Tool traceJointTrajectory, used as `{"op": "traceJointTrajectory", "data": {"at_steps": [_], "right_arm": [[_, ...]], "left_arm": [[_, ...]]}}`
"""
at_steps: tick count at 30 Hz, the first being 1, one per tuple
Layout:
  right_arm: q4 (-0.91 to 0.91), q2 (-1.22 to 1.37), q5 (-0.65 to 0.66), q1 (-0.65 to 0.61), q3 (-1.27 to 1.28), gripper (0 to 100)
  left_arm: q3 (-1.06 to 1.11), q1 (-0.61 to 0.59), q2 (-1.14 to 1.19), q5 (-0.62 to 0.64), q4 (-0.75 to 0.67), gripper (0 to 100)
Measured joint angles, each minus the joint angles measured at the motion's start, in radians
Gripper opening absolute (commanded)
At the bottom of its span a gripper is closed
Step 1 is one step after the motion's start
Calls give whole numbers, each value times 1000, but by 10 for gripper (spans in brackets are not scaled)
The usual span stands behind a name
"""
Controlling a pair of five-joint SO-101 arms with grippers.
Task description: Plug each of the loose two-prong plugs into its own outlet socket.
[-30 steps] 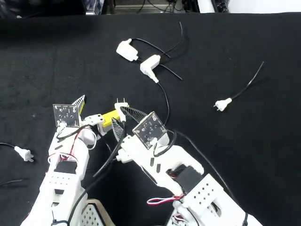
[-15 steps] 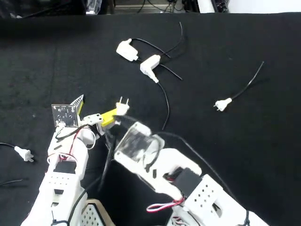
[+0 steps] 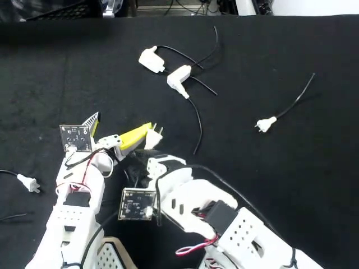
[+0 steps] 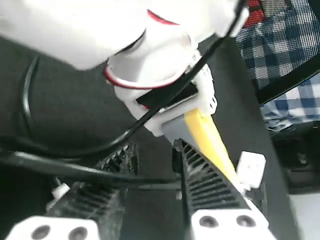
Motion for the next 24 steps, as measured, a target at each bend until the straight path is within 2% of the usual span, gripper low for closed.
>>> {"op": "traceJointTrajectory", "data": {"at_steps": [5,12,21,24], "right_arm": [[0,0,78,49,0,121],[41,0,89,60,0,121],[110,0,89,232,87,121],[112,0,89,239,121,121]], "left_arm": [[0,0,0,0,-8,522],[0,0,0,0,-9,522],[0,-35,0,0,-9,522],[0,-35,0,0,-9,522]]}}
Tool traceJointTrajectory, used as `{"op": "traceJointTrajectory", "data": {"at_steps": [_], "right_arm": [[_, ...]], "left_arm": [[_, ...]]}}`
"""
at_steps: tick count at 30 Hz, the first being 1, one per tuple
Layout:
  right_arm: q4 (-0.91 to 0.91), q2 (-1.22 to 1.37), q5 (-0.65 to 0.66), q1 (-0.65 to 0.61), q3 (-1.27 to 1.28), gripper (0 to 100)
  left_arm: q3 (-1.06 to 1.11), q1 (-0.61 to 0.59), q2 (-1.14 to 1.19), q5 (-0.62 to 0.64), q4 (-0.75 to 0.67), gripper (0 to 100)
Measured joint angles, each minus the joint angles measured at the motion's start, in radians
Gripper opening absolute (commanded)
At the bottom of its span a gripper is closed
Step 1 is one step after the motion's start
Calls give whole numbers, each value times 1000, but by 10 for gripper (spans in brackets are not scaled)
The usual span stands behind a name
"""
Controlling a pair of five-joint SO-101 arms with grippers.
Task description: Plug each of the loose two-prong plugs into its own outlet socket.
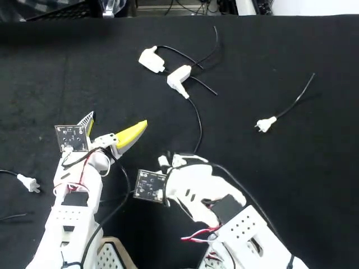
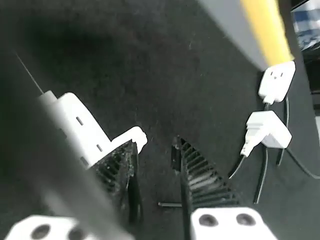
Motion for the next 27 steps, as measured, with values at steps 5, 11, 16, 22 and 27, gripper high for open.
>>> {"op": "traceJointTrajectory", "data": {"at_steps": [5,11,16,22,27], "right_arm": [[0,0,0,2,18,121],[6,0,0,2,23,121],[6,0,0,2,81,121],[6,0,0,3,130,121],[6,-2,41,6,143,120]], "left_arm": [[0,0,0,0,0,522],[0,0,0,0,0,522],[0,0,0,0,0,522],[0,0,0,0,0,522],[0,0,0,0,0,522]]}}
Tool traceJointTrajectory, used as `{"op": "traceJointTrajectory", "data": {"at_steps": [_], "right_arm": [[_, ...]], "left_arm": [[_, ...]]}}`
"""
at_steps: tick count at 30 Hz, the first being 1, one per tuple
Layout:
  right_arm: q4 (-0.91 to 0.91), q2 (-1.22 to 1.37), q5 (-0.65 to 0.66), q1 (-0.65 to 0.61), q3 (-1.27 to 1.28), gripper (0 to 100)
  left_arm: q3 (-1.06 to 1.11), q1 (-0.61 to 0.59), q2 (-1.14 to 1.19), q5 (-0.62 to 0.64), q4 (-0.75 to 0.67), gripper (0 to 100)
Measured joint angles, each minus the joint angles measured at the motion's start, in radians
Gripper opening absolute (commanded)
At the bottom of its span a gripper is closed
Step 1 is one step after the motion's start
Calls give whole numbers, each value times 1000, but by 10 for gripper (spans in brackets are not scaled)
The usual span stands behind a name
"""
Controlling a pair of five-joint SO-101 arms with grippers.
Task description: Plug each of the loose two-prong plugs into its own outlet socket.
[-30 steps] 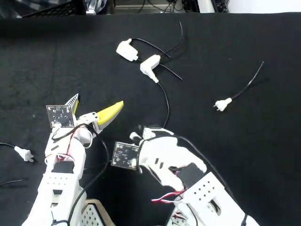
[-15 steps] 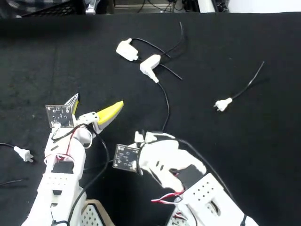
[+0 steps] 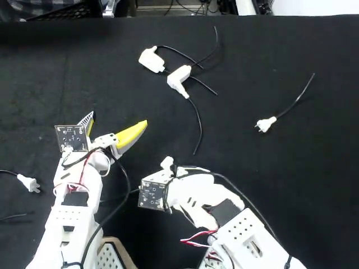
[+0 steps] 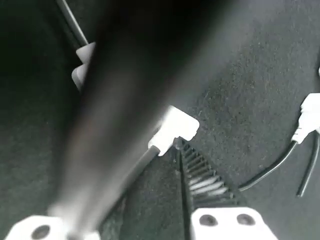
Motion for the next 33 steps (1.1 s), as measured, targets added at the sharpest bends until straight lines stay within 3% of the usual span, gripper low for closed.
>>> {"op": "traceJointTrajectory", "data": {"at_steps": [12,18,26,33], "right_arm": [[-144,0,31,2,31,116],[-181,0,31,2,31,12],[-181,0,31,2,31,168],[-118,52,-9,17,-95,159]], "left_arm": [[5,0,-2,0,0,522],[5,0,-2,0,0,522],[5,-5,-2,0,0,522],[5,-71,-2,0,0,522]]}}
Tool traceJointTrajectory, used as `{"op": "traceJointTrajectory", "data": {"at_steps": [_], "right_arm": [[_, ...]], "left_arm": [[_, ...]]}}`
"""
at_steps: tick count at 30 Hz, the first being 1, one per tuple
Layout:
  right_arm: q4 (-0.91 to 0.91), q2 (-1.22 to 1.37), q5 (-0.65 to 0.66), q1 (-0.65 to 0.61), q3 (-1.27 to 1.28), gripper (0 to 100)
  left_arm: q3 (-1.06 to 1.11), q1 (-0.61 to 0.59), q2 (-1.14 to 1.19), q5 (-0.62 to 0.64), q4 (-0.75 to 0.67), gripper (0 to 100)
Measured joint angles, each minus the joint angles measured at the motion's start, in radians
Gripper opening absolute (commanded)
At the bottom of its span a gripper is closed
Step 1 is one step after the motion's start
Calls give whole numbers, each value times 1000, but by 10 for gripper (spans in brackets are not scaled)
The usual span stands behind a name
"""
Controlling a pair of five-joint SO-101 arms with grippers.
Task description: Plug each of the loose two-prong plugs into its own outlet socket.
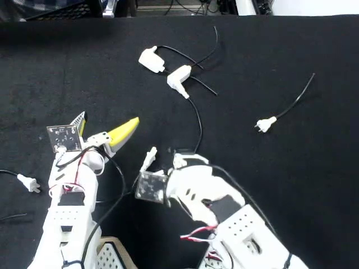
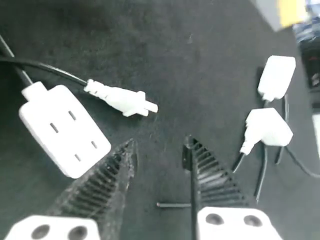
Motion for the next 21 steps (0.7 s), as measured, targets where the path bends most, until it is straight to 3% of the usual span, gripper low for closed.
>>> {"op": "traceJointTrajectory", "data": {"at_steps": [4,8,16,21], "right_arm": [[126,170,-44,0,-204,159],[155,411,-187,0,-390,159],[178,875,-724,0,-703,158],[370,1020,-1046,0,-895,158]], "left_arm": [[0,-14,2,2,0,522],[0,-32,2,9,0,522],[0,-68,2,69,0,522],[0,-68,2,69,0,522]]}}
